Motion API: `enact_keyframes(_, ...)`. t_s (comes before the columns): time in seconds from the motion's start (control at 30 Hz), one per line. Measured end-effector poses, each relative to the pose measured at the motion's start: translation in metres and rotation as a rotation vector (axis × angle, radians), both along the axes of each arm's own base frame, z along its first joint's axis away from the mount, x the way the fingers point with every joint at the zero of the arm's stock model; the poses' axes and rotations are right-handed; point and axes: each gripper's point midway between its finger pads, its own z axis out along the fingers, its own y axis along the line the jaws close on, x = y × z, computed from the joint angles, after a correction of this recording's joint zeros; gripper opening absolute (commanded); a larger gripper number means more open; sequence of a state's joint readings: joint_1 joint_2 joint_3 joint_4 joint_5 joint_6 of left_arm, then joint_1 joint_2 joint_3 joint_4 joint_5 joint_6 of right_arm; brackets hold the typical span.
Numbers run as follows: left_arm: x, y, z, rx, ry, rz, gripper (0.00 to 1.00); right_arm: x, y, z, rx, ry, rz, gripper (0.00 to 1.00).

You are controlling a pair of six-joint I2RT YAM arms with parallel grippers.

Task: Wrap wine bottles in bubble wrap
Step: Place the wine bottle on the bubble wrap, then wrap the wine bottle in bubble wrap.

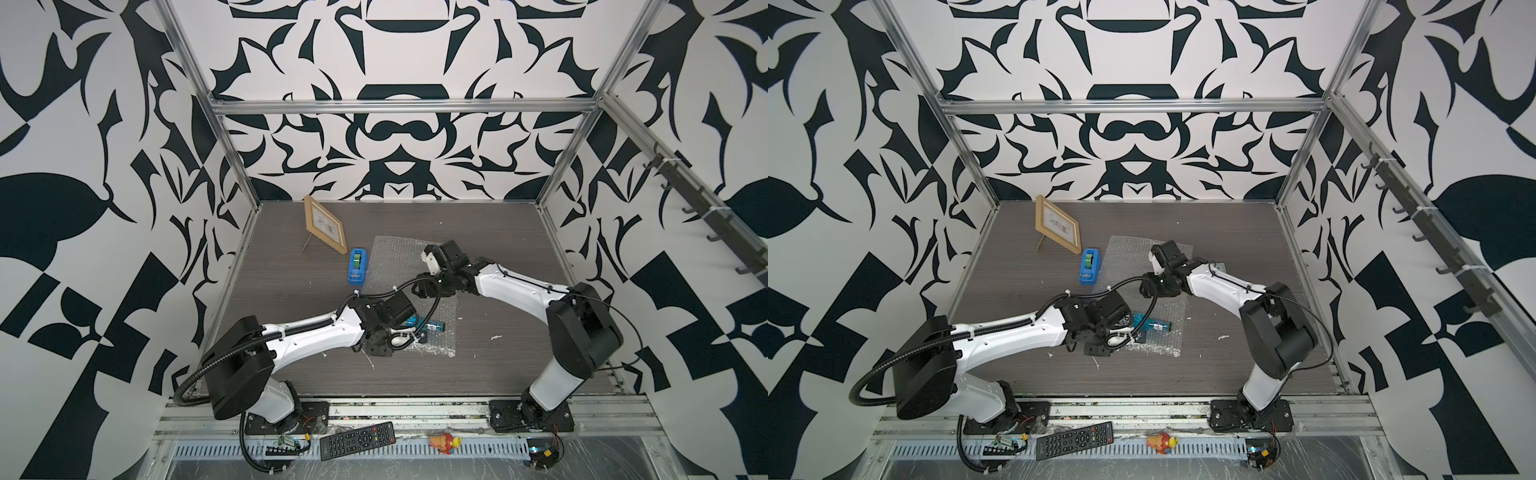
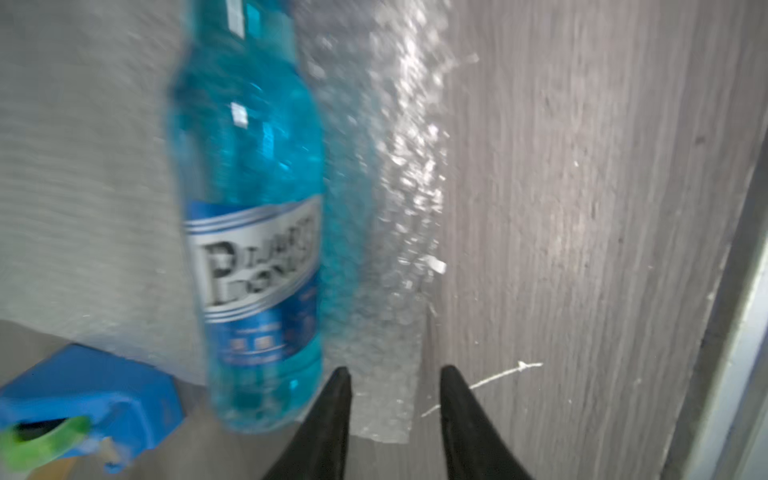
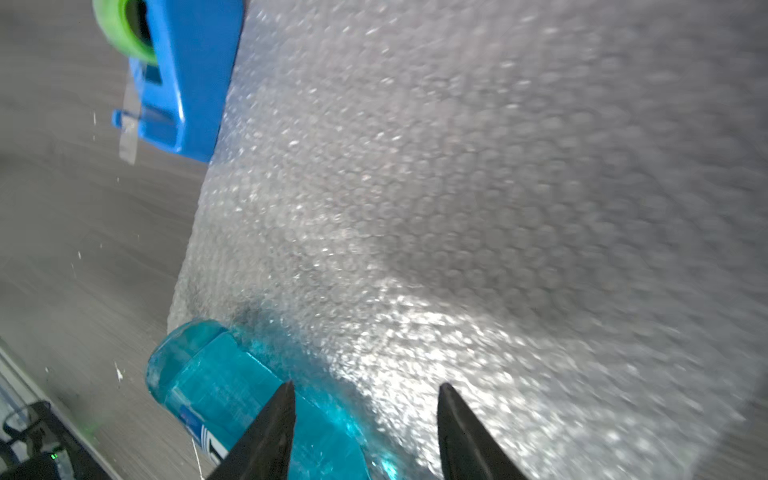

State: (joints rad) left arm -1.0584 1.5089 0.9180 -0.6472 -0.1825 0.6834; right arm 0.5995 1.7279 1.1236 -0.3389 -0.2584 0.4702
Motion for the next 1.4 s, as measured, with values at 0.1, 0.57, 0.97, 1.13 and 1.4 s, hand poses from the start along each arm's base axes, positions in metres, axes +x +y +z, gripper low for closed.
enact_keyframes(0.1,-0.004,0.002,-0.021,0.037,0.005,-0.009,0.41,-0.008,0.022,-0.013,-0.004,0.034,0.051,0.47)
enact_keyframes(0.57,0.020,-0.033,-0.034,-0.038,-0.102,-0.038,0.17,-0.021,0.041,-0.024,0.036,0.081,0.159,0.43)
enact_keyframes(0.97,0.003,-0.047,-0.032,-0.013,-0.203,-0.062,0.00,-0.037,0.050,-0.034,0.046,0.107,0.299,0.31)
enact_keyframes(1.13,-0.006,-0.050,-0.012,-0.025,-0.203,-0.057,0.00,-0.043,0.048,-0.036,0.044,0.122,0.324,0.30)
enact_keyframes(1.4,-0.006,-0.056,0.031,-0.079,-0.184,-0.048,0.00,-0.046,0.045,-0.037,0.035,0.125,0.350,0.26)
